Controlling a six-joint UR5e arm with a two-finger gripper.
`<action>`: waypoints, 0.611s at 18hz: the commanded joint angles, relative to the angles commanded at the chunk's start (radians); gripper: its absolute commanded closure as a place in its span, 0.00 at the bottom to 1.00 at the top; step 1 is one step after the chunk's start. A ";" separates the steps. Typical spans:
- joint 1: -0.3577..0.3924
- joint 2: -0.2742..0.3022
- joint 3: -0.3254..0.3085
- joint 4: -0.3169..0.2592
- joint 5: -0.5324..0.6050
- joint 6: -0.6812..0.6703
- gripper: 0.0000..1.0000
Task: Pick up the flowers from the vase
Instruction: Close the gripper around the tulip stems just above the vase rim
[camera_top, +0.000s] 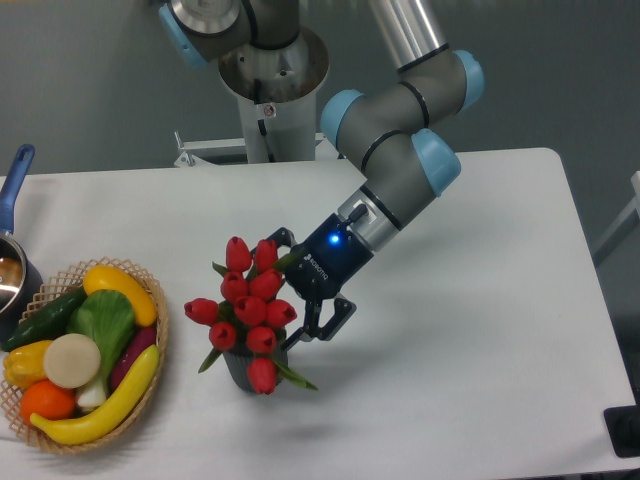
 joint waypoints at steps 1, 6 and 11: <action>0.000 0.000 0.002 0.000 0.000 0.002 0.08; 0.000 -0.003 0.005 0.000 0.002 0.002 0.37; 0.000 -0.006 0.005 0.000 0.002 0.002 0.54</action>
